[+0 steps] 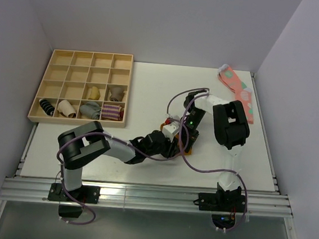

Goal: Roll the socks
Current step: Roll the sock at the center of the board.

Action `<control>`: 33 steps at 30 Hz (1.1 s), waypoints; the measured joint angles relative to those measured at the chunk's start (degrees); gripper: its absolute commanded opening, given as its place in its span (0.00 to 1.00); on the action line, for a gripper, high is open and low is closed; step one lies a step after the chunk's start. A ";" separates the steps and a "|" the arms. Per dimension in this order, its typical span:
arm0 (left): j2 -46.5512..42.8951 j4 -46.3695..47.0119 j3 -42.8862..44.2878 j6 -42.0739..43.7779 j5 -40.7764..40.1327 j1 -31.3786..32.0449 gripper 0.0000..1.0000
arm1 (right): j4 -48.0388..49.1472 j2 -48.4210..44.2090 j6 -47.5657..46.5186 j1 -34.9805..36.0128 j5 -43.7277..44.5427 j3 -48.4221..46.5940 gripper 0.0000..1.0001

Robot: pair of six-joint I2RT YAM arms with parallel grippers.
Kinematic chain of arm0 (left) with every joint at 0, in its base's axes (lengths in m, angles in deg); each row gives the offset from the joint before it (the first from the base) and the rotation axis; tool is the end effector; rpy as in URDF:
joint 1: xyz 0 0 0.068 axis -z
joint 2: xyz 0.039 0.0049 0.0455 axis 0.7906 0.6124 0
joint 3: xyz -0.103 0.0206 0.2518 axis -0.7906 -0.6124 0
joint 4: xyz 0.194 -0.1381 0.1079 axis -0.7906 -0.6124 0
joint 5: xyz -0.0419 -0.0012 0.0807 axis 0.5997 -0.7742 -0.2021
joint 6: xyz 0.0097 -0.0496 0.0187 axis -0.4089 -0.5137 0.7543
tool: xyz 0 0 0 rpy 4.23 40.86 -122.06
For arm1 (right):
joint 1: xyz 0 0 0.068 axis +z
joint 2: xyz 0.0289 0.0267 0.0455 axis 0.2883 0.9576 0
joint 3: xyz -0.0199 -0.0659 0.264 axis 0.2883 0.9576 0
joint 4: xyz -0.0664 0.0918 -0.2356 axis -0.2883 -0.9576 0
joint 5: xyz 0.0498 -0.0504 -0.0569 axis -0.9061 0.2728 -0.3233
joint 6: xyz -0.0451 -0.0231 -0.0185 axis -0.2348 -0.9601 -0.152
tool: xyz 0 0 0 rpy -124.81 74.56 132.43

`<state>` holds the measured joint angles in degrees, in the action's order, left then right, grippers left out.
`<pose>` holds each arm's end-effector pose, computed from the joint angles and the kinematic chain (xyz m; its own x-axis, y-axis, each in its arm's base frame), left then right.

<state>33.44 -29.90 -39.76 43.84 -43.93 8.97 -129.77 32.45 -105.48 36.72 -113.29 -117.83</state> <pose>0.1763 -0.3153 0.1345 -0.5186 0.1231 -0.8461 0.6922 0.6413 -0.3310 0.3171 0.1354 0.1338 -0.5231 -0.8498 -0.0650 -0.6713 0.3639 0.6458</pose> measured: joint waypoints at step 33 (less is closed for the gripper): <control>3.21 2.78 1.03 -15.96 -0.61 0.07 0.00 | 12.37 -4.72 13.05 -8.22 -10.34 -0.15 0.48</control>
<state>36.65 -27.12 -38.73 27.88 -44.54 9.04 -117.40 27.72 -92.43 28.50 -123.63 -117.98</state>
